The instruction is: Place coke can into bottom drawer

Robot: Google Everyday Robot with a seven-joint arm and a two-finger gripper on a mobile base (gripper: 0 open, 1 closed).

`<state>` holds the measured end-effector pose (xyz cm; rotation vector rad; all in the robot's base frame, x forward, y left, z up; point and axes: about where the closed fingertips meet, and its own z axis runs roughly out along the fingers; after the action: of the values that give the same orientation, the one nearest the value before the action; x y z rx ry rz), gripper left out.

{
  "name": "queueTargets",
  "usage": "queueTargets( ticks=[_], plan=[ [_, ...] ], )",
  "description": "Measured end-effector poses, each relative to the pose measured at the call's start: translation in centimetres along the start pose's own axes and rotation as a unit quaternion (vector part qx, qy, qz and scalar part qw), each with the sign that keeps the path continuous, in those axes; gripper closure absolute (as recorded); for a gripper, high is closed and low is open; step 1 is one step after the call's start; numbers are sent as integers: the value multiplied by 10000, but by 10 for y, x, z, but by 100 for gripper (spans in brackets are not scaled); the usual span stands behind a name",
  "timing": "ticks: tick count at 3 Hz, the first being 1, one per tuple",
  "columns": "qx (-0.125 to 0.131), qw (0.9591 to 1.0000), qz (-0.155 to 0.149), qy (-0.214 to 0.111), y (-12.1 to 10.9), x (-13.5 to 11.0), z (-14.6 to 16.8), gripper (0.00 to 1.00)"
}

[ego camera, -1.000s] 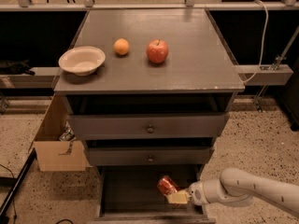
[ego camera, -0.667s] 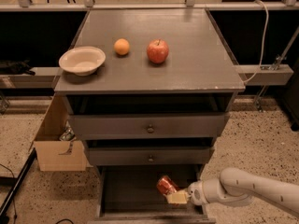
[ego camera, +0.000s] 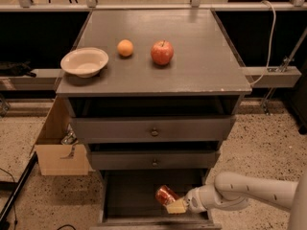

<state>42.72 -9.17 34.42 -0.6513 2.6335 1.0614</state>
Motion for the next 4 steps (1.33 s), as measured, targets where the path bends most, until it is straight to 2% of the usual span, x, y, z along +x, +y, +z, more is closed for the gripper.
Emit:
queueTargets(
  ticks=[2, 4],
  plan=[
    [121, 9991, 220, 341, -34, -5, 36, 100],
    [267, 9974, 569, 365, -81, -12, 55, 100]
  ],
)
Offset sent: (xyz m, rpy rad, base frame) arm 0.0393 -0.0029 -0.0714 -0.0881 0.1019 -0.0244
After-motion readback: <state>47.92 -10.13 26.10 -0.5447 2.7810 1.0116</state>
